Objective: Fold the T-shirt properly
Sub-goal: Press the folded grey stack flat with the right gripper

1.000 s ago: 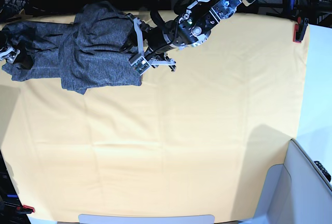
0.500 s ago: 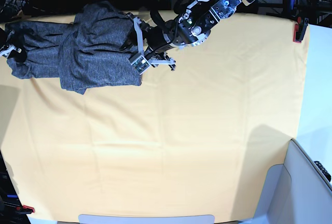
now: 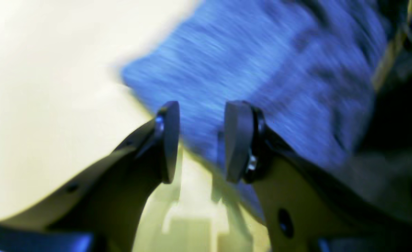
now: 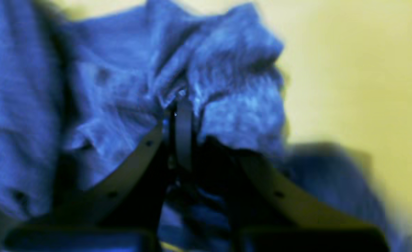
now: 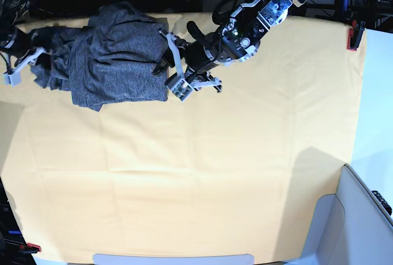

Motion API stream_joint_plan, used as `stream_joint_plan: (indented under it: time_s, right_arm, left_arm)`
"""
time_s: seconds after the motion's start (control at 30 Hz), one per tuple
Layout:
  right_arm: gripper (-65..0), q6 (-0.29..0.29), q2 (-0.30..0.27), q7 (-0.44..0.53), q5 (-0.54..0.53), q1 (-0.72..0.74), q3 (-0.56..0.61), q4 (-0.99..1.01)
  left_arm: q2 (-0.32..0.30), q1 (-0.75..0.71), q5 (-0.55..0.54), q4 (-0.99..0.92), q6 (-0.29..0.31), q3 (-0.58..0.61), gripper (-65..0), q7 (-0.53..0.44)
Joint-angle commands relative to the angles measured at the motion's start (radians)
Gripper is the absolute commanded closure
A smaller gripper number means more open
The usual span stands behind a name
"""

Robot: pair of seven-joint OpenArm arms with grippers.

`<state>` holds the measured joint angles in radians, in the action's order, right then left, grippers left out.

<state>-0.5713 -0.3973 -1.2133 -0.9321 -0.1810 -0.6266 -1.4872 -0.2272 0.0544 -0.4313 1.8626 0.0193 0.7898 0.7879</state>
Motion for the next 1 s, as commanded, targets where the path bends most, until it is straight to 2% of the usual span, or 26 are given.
stream_joint_plan:
  time_s: [0.0, 0.13, 0.27, 0.53, 0.73, 0.97]
  right_arm:
    - [0.0, 0.03, -0.01, 0.011, -0.014, 0.001, -0.008, -0.085]
    - [0.0, 0.149, 0.09, 0.008, -0.014, -0.018, 0.0, -0.313]
    - [0.0, 0.198, 0.154, 0.007, -0.015, -0.013, 0.057, -0.474]
    - [0.0, 0.323, 0.301, 0.008, 0.006, 0.011, 0.222, -0.511]
    - [0.0, 0.339, 0.407, 0.008, 0.203, 0.038, 0.402, -0.511]
    - [0.0, 0.339, 0.44, 0.01, 0.422, 0.068, 0.552, -0.508]
  left_arm:
    - [-0.01, -0.006, -0.008, 0.039, 0.003, -0.036, -21.1, -0.017]
    - [-0.053, -0.024, -0.008, 0.093, 0.005, -0.155, -21.1, -0.017]
    - [-0.111, -0.06, -0.008, 0.119, 0.005, -0.235, -21.1, -0.022]
    - [-0.157, -0.144, -0.008, 0.133, 0.009, -0.382, -21.1, -0.025]
    - [-0.171, -0.19, -0.008, 0.134, 0.012, -0.458, -21.1, -0.026]
    - [-0.171, -0.193, -0.008, 0.134, 0.012, -0.467, -21.1, -0.026]
